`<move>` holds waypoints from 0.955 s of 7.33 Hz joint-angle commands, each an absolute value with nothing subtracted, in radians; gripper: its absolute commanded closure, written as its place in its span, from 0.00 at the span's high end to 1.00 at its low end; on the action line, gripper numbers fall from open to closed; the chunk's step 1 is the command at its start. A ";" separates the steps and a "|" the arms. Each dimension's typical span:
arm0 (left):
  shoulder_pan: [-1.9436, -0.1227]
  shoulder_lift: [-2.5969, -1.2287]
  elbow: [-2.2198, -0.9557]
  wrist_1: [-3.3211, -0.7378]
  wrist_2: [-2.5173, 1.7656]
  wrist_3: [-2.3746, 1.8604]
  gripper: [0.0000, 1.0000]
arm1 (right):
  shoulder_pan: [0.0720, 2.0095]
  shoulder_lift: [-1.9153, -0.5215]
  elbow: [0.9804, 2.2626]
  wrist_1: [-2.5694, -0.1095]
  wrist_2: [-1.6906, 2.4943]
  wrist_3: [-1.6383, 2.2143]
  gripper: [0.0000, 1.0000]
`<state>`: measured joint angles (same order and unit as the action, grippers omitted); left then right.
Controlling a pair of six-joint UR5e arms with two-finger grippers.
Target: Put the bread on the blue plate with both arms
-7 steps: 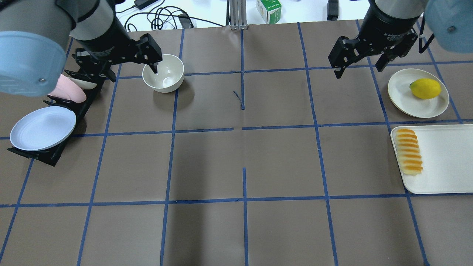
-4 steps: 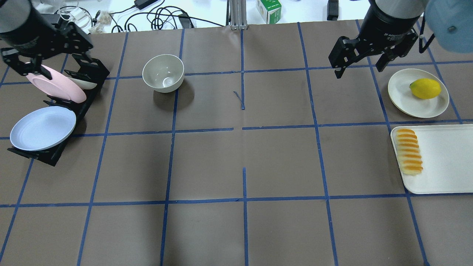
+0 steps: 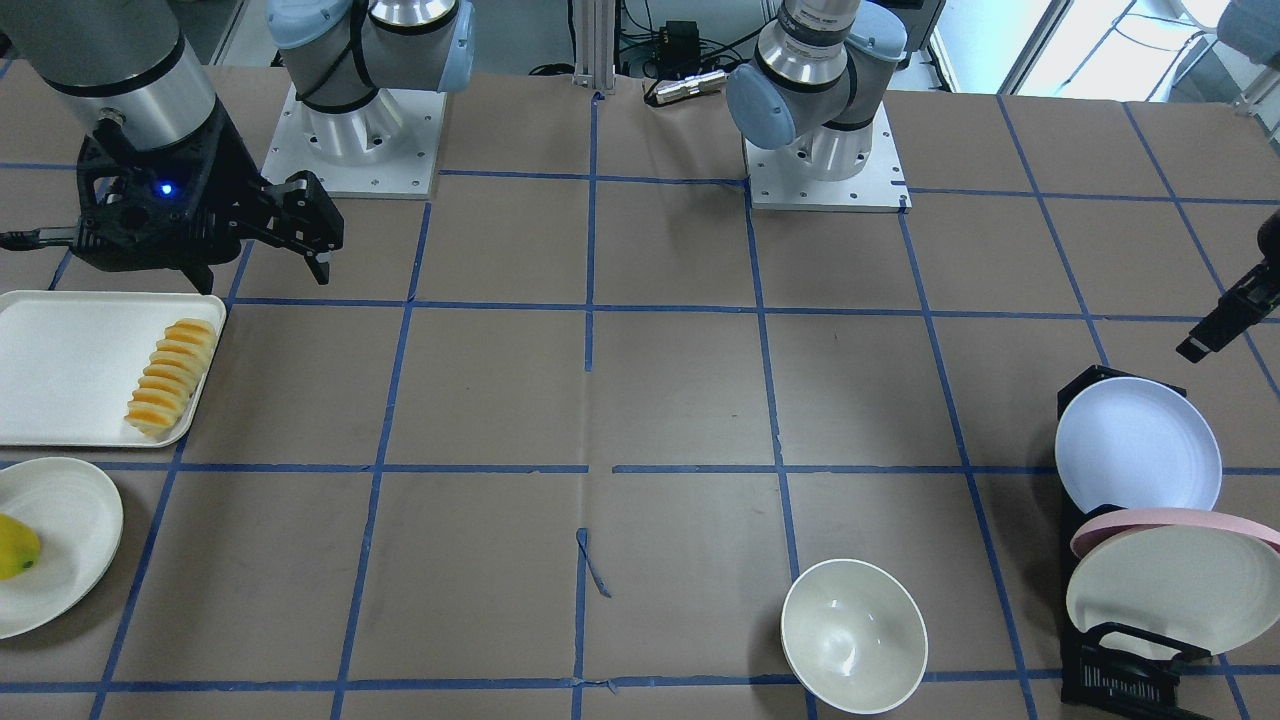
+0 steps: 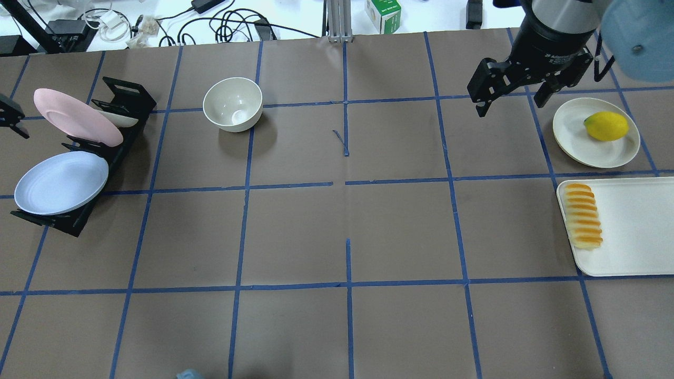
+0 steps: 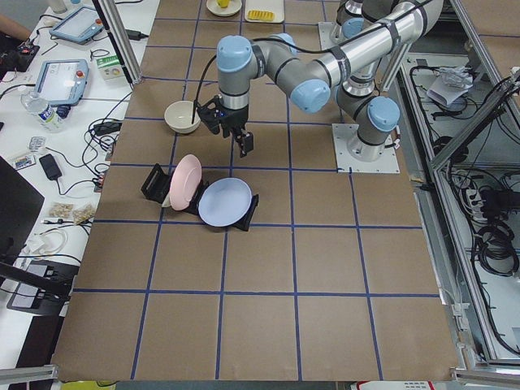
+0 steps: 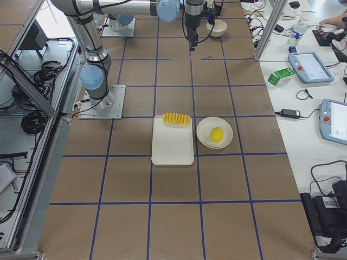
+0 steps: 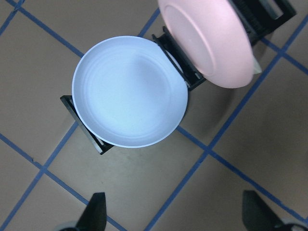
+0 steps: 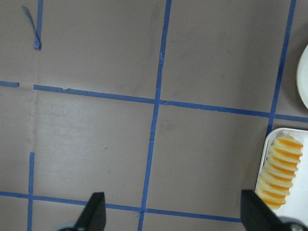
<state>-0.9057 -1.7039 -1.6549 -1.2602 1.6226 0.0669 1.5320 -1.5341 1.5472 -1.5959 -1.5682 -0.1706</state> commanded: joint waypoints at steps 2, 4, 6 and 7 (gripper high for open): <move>-0.772 -1.866 -1.717 -1.094 1.614 0.167 1.00 | 1.531 -1.534 1.552 -1.606 -1.568 -0.172 1.00; -0.775 -1.872 -1.707 -1.028 1.618 0.160 1.00 | 1.531 -1.534 1.551 -1.614 -1.568 -0.170 1.00; -0.782 -1.855 -1.707 -1.046 1.615 0.158 1.00 | 1.531 -1.534 1.551 -1.614 -1.568 -0.172 1.00; -0.778 -1.897 -1.703 -1.020 1.605 0.156 1.00 | 1.531 -1.534 1.551 -1.614 -1.569 -0.172 1.00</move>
